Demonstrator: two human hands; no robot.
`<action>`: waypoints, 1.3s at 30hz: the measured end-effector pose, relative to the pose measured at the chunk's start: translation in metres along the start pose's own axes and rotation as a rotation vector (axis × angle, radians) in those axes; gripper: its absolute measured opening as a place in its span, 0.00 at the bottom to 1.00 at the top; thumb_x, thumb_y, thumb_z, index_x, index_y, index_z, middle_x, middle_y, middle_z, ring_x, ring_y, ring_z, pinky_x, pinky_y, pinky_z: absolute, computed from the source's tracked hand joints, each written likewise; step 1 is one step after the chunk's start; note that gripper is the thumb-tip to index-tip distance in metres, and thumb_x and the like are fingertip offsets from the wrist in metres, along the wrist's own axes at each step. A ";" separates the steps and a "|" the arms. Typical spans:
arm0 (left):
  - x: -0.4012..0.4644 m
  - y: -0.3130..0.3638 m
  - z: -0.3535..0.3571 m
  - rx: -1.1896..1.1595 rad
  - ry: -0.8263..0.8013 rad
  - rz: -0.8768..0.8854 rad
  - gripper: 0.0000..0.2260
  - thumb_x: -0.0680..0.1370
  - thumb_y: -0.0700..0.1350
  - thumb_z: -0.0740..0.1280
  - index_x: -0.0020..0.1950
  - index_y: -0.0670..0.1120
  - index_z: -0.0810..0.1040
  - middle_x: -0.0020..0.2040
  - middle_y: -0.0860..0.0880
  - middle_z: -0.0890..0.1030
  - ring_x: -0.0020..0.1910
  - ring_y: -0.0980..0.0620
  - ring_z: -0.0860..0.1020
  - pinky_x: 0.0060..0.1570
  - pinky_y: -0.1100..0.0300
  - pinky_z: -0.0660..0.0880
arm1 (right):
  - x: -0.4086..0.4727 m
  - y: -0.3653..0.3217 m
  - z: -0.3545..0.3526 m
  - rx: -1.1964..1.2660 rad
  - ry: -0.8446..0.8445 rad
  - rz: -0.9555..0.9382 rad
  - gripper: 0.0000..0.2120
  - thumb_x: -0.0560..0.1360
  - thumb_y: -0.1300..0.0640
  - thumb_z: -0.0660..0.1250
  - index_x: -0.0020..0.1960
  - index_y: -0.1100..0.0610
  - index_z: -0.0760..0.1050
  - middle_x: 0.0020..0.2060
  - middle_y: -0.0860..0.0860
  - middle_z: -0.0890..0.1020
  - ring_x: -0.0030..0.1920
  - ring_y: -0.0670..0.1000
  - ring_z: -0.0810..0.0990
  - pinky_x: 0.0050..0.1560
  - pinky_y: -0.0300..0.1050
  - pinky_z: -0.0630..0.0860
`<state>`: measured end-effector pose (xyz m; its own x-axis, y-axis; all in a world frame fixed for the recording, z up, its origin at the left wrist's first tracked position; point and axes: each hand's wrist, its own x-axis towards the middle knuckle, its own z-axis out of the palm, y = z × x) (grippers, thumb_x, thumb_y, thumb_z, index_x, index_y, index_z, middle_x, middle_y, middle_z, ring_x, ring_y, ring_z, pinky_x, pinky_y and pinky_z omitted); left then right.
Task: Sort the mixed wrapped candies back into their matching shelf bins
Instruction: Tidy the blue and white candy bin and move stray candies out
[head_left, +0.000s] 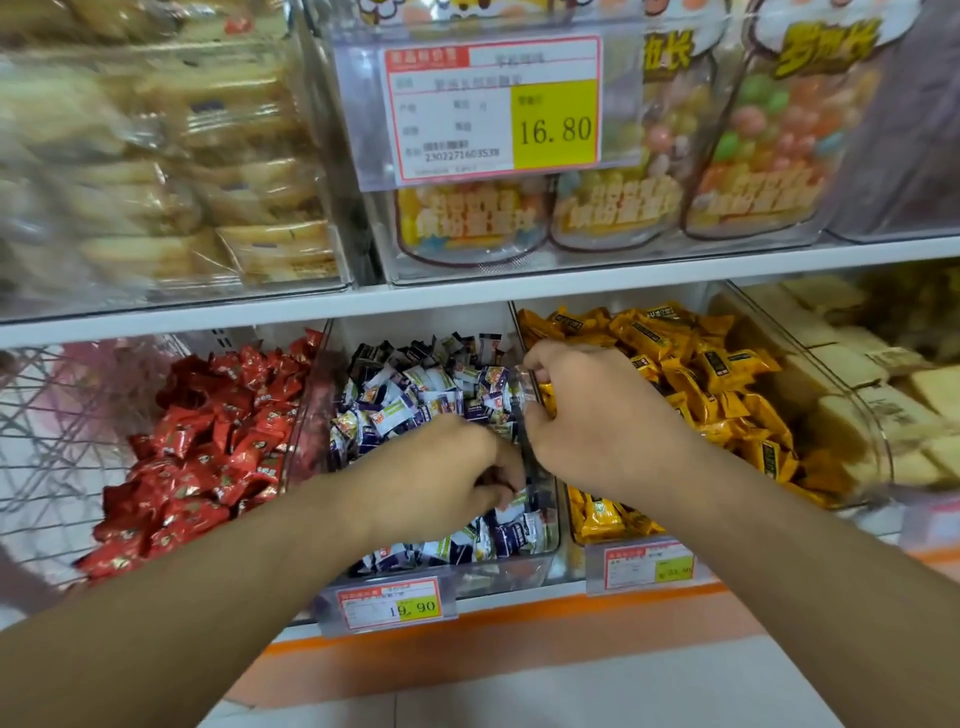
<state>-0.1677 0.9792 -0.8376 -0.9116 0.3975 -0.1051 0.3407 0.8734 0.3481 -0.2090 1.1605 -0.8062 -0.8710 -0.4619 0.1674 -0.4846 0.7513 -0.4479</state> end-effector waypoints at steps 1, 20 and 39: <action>0.001 -0.002 0.002 0.010 -0.015 -0.030 0.08 0.80 0.44 0.71 0.59 0.53 0.83 0.51 0.56 0.85 0.47 0.61 0.81 0.53 0.59 0.79 | 0.000 0.000 0.000 0.002 -0.002 -0.001 0.24 0.80 0.54 0.67 0.74 0.54 0.69 0.62 0.52 0.78 0.63 0.54 0.77 0.59 0.52 0.80; 0.004 -0.021 0.004 0.058 0.084 -0.086 0.04 0.77 0.48 0.74 0.51 0.54 0.86 0.52 0.60 0.84 0.49 0.61 0.80 0.54 0.57 0.80 | -0.001 0.000 0.000 -0.001 -0.002 0.020 0.17 0.81 0.53 0.67 0.68 0.53 0.72 0.58 0.51 0.78 0.58 0.54 0.78 0.56 0.51 0.80; 0.002 -0.010 0.004 0.017 0.018 -0.068 0.13 0.79 0.40 0.71 0.59 0.54 0.84 0.53 0.57 0.84 0.48 0.61 0.81 0.53 0.61 0.79 | 0.001 -0.002 0.002 -0.008 -0.017 0.039 0.20 0.80 0.53 0.67 0.70 0.53 0.70 0.59 0.52 0.77 0.59 0.54 0.78 0.56 0.51 0.81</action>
<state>-0.1717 0.9726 -0.8452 -0.9368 0.3319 -0.1112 0.2813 0.9029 0.3252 -0.2087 1.1578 -0.8065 -0.8879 -0.4398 0.1346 -0.4506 0.7730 -0.4466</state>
